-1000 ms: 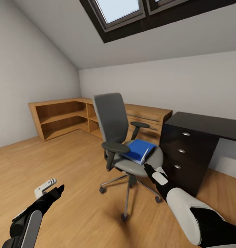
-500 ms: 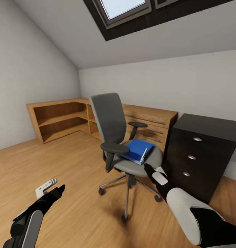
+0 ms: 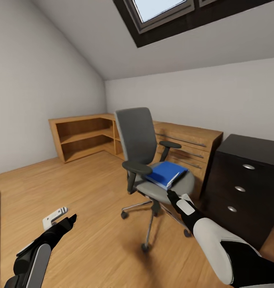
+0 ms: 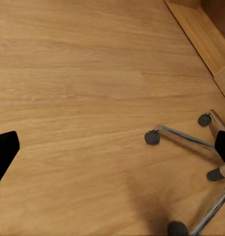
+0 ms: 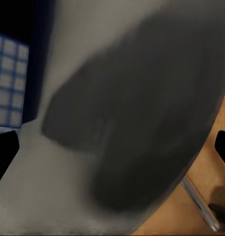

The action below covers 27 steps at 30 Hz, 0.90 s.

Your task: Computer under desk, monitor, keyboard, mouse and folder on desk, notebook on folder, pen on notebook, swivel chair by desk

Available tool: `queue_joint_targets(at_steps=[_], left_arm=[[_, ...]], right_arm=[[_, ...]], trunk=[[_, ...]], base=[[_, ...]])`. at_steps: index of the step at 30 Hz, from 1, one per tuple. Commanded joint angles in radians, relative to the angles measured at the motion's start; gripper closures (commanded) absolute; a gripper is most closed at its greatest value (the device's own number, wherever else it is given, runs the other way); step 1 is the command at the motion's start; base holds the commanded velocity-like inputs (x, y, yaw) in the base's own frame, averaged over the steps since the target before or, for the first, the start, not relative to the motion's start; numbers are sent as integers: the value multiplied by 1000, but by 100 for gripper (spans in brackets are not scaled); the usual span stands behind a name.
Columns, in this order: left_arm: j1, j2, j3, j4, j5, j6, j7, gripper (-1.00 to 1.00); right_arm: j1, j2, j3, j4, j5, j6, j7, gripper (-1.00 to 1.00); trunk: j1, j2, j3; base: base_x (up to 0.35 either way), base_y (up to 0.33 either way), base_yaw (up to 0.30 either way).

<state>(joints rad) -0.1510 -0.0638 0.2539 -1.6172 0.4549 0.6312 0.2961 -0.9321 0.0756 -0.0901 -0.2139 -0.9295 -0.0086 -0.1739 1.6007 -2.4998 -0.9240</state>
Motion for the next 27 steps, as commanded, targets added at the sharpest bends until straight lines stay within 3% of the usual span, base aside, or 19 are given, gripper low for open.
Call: queue_joint_targets(at_steps=[1,10,27], left_arm=[[-1,-1,0,-1,10,4,8,-100],[-1,-1,-16,-1,10,4,8,-100],[-1,-1,-16,0,10,4,8,-100]], right_arm=[[-1,1,-5,-2,-2,-1,-1,-100],[-1,0,-6,-1,-2,-1,33,-100],[1,0,-7,-2,-2,-1,42,-100]], trunk=[[0,0,-1],[0,0,-1],[0,0,-1]], base=[[0,0,273],[0,0,248],[0,0,14]])
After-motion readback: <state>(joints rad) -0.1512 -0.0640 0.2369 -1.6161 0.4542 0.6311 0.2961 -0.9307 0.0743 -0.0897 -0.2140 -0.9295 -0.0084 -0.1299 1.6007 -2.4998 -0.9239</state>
